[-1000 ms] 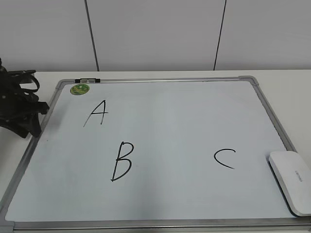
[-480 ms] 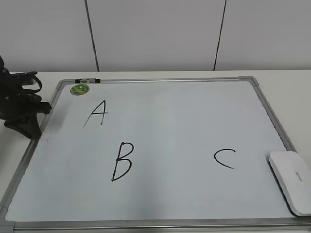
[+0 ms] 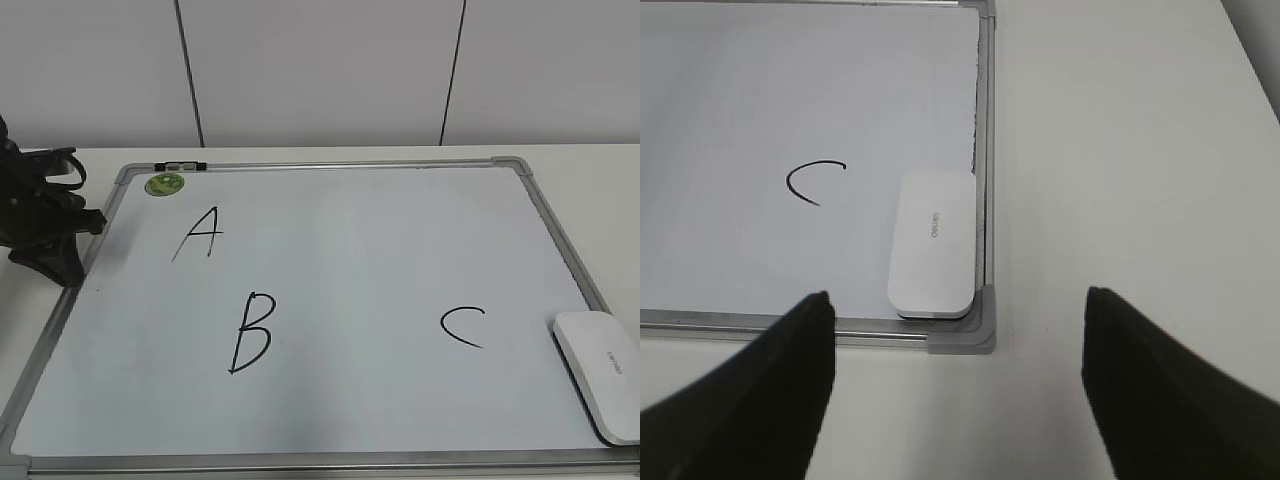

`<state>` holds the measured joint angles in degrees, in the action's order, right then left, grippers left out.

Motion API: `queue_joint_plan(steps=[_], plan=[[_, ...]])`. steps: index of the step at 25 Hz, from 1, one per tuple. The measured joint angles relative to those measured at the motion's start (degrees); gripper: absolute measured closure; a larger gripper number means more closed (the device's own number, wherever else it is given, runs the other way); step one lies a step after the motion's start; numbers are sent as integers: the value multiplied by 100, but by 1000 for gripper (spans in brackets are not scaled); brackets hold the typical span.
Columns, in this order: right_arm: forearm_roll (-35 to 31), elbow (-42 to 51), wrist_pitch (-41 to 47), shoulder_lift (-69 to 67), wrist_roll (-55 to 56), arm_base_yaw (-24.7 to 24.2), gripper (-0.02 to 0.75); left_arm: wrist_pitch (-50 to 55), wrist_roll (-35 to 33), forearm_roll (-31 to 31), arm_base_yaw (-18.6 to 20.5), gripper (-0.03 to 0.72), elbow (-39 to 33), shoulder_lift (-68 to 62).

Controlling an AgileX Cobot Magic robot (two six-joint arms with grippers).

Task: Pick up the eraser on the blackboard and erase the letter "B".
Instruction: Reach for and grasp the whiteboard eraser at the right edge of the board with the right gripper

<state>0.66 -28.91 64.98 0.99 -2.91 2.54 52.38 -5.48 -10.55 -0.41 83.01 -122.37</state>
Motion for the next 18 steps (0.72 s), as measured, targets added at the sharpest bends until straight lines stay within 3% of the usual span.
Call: queue_joint_plan(steps=[18], plan=[[0,-12,0,0,0,0,147,13,0,-12,10,677,0,0]])
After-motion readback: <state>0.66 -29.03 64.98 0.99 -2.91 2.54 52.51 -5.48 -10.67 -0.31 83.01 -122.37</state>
